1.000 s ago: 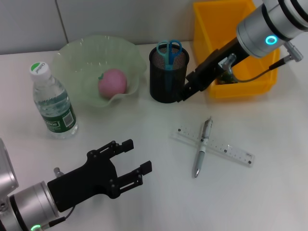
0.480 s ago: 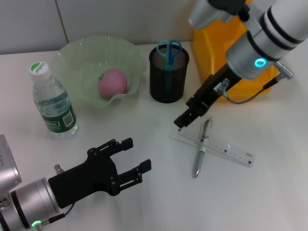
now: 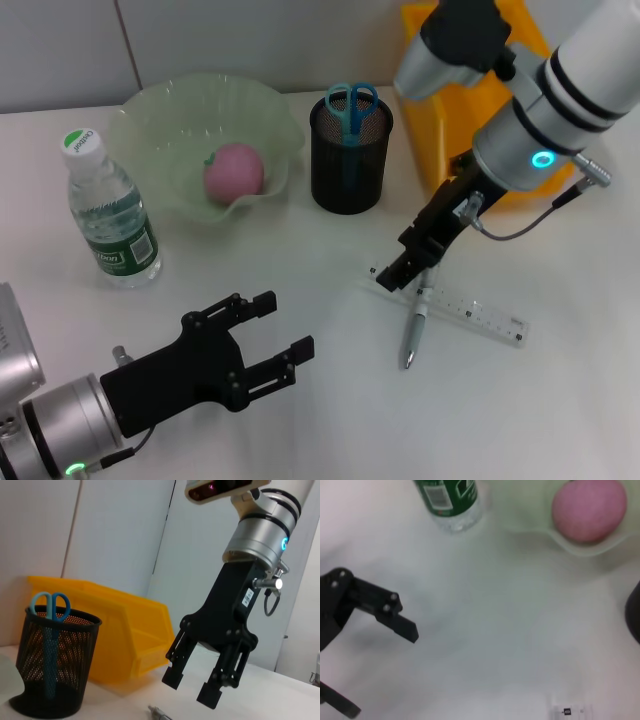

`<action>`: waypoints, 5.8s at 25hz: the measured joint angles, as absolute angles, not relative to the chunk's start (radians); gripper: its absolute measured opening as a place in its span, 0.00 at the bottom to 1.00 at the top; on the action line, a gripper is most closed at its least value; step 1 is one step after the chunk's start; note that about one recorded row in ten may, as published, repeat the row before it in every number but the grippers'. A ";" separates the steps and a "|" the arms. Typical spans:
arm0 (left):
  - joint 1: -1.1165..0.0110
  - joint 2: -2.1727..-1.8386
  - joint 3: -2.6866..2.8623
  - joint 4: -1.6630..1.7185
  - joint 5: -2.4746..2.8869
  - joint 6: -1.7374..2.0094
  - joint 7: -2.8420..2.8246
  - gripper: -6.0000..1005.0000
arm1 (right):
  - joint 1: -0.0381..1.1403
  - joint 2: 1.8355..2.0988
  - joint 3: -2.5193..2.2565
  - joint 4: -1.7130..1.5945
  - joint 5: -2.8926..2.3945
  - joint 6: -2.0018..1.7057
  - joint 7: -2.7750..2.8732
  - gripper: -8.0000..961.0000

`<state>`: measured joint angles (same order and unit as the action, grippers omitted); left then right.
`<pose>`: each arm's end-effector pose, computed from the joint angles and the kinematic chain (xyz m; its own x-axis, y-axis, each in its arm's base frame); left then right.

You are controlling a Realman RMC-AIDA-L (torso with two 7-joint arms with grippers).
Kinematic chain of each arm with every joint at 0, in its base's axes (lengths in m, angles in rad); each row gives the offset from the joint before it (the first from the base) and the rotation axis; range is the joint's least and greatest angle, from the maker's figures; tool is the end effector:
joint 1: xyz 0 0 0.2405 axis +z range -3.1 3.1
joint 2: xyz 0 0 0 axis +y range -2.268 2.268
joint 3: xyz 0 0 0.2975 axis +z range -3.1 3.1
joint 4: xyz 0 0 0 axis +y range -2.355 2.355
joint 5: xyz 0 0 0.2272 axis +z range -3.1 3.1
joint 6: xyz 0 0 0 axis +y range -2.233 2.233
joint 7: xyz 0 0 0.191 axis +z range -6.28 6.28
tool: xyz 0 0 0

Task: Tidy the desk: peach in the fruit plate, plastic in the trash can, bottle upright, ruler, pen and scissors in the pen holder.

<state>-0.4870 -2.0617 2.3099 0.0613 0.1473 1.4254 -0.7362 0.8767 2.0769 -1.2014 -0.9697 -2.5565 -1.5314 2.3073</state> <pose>-0.2947 0.3040 -0.1525 0.6848 0.2650 0.6788 0.4774 -0.8669 -0.1432 0.1917 0.4409 -0.0849 0.8106 -0.5288 0.2516 -0.4700 -0.8438 -0.2592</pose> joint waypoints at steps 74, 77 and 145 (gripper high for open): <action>-0.472 -2.063 2.304 0.070 0.174 1.436 -0.736 0.75 | 0.886 2.083 -1.478 -0.838 -2.553 -1.266 2.341 0.40; -0.471 -2.063 2.304 0.071 0.173 1.438 -0.736 0.75 | 0.870 2.081 -1.456 -0.903 -2.553 -1.308 2.356 0.40; -0.472 -2.063 2.307 0.078 0.173 1.464 -0.736 0.75 | 0.778 2.081 -1.251 -0.763 -1.662 -0.665 1.744 0.40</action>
<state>-0.4724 -2.0632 2.3072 0.0783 0.1733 1.4638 -0.7363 0.7784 2.0814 -1.2513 -0.7633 -1.6620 -0.6645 1.7437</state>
